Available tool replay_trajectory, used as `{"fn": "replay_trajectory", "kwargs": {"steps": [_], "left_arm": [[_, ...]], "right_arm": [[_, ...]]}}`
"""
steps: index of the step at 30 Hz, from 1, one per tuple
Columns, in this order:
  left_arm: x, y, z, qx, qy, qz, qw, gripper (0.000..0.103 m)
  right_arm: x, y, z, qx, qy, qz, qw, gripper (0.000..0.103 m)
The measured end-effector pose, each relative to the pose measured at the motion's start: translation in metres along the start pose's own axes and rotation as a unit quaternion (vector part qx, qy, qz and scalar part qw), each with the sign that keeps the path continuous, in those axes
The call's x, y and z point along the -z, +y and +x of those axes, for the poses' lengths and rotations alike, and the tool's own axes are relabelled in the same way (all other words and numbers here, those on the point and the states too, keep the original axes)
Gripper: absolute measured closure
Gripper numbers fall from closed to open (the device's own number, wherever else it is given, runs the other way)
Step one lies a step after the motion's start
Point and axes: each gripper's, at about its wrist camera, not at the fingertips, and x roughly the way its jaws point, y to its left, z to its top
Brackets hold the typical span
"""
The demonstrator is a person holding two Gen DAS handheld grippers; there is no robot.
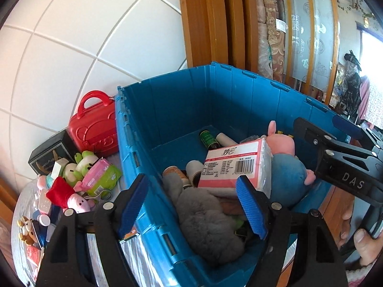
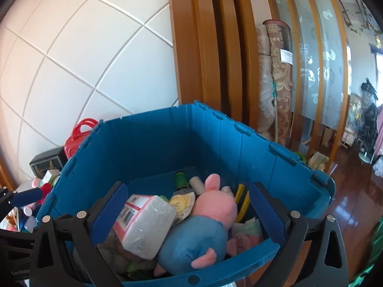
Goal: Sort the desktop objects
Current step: 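Return both tools from the bin to the bed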
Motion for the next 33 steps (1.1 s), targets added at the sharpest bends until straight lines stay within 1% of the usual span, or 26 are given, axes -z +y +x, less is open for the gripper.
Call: {"fn": "replay_trajectory", "kwargs": {"steps": [3,6,9,15,18,24,33], "left_arm": [[0.005,0.015,-0.009,-0.002,-0.005,-0.021,0.9998,0.028],[0.013,0.029,-0.017,-0.016,-0.01,-0.032,0.9993,0.028],[0.022,0.045,-0.025,-0.027,-0.014,-0.041,0.9987,0.028],[0.045,0.088,-0.038,-0.059,-0.008,-0.075,0.9954,0.028],[0.057,0.115,-0.043,-0.075,-0.003,-0.094,0.9927,0.028],[0.084,0.168,-0.048,-0.119,0.021,-0.127,0.9845,0.028],[0.123,0.236,-0.049,-0.144,0.054,-0.171,0.9733,0.028]], "right_arm": [[0.0,0.004,-0.005,-0.009,-0.001,0.003,1.0,0.0],[0.0,0.015,-0.01,-0.021,-0.007,-0.005,1.0,0.0],[0.0,0.031,-0.013,-0.034,-0.009,-0.016,0.999,0.0],[0.001,0.076,-0.021,-0.079,-0.018,-0.041,0.996,0.0],[0.004,0.102,-0.025,-0.103,-0.025,-0.062,0.992,0.0],[0.008,0.154,-0.025,-0.135,-0.018,-0.089,0.987,0.0],[0.019,0.223,-0.025,-0.162,-0.009,-0.129,0.978,0.0]]}}
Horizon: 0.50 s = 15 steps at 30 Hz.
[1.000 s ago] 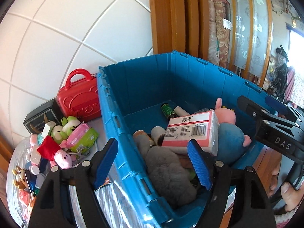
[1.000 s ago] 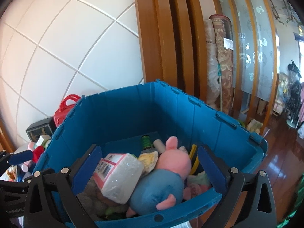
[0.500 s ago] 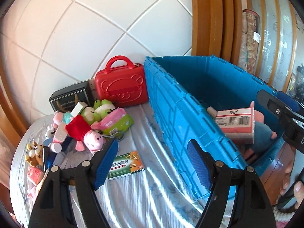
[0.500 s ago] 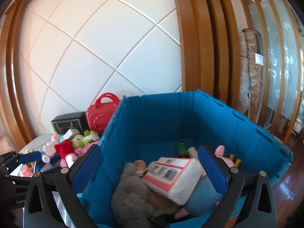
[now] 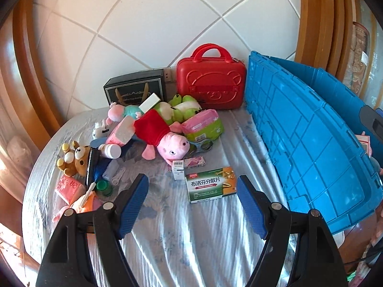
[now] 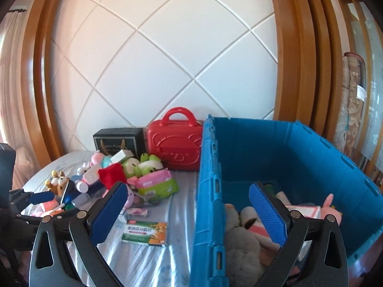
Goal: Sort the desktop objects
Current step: 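Return both tools from the bin to the bed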
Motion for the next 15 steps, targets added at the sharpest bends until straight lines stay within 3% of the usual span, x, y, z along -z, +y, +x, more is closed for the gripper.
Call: {"fn": "replay_trajectory", "kwargs": {"steps": [15], "left_arm": [[0.028,0.075,0.067,-0.033,0.083,-0.03,0.9956,0.028]], "right_arm": [[0.029,0.096,0.062,-0.065,0.082,-0.07,0.992,0.0]]}}
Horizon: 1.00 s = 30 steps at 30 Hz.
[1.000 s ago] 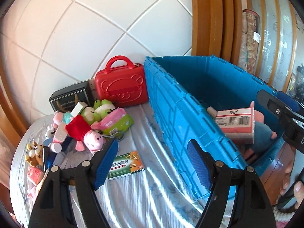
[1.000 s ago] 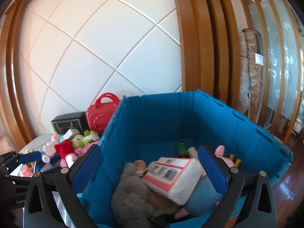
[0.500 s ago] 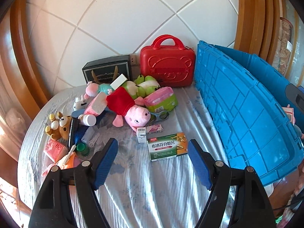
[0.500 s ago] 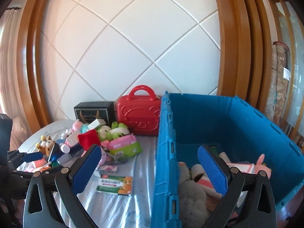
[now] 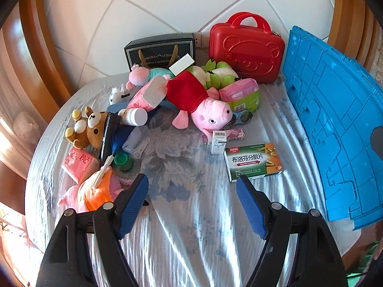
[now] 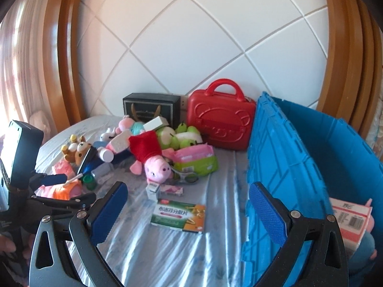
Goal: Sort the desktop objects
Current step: 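Return both tools from the bin to the bed, then grasp the small white barcode box with the left tool while the right tool grasps the toothpaste box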
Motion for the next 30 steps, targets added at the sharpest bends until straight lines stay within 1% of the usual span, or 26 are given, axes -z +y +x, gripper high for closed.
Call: {"fn": "replay_trajectory", "kwargs": {"steps": [3,7,15,21,27,30], "left_arm": [[-0.001,0.005,0.018,0.0,0.017,-0.004,0.9998,0.028],[-0.004,0.006,0.042,0.003,0.037,-0.006,0.9993,0.028],[-0.01,-0.008,0.096,0.01,0.089,0.013,0.9959,0.028],[-0.015,-0.021,0.148,0.025,0.13,0.031,0.9908,0.028],[-0.025,-0.041,0.195,0.04,0.145,0.052,0.9873,0.028],[-0.032,-0.049,0.214,0.048,0.146,0.059,0.9864,0.028]], "right_arm": [[0.005,0.01,0.021,-0.009,0.024,-0.008,1.0,0.0],[0.012,0.011,0.049,-0.018,0.055,-0.007,0.998,0.0],[0.031,-0.002,0.113,-0.022,0.125,0.015,0.992,0.0],[0.04,-0.012,0.157,-0.018,0.167,0.028,0.985,0.0],[0.052,-0.025,0.2,-0.003,0.207,0.043,0.977,0.0],[0.057,-0.035,0.218,0.006,0.223,0.056,0.973,0.0]]}}
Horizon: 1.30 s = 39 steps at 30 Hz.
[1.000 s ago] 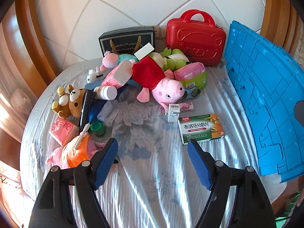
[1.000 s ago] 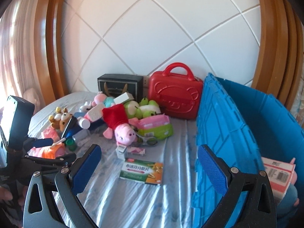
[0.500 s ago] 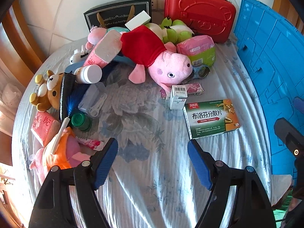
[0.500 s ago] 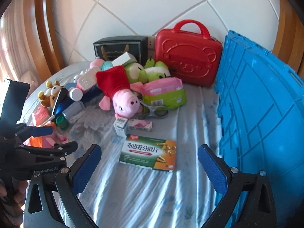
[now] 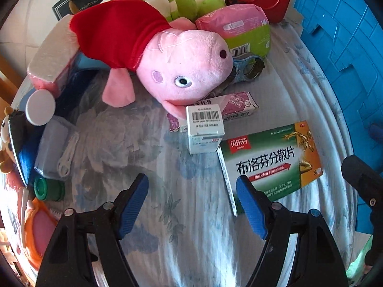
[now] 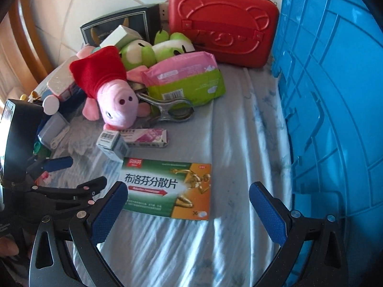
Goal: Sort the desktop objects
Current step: 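Grasp the small white barcode box with the left tool while the right tool grasps the toothpaste box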
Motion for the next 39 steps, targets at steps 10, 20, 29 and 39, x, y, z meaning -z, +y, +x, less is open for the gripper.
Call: {"fn": "replay_trajectory", "kwargs": {"steps": [10,20,29,39], "left_arm": [[-0.03,0.011,0.032,-0.014,-0.011,0.001,0.9998,0.028],[-0.025,0.056,0.041,-0.042,-0.012,-0.037,0.9984,0.072],[-0.023,0.076,0.039,-0.046,-0.025,-0.051,0.9973,0.072],[-0.03,0.071,0.041,-0.053,-0.037,-0.038,0.9972,0.072]], "right_arm": [[-0.017,-0.013,0.044,-0.003,0.028,0.022,0.999,0.0],[-0.038,0.02,0.084,-0.042,0.048,-0.009,0.998,0.0],[-0.052,0.053,0.11,-0.067,0.048,-0.063,0.995,0.0],[-0.059,0.061,0.132,-0.089,0.047,-0.094,0.99,0.0]]}}
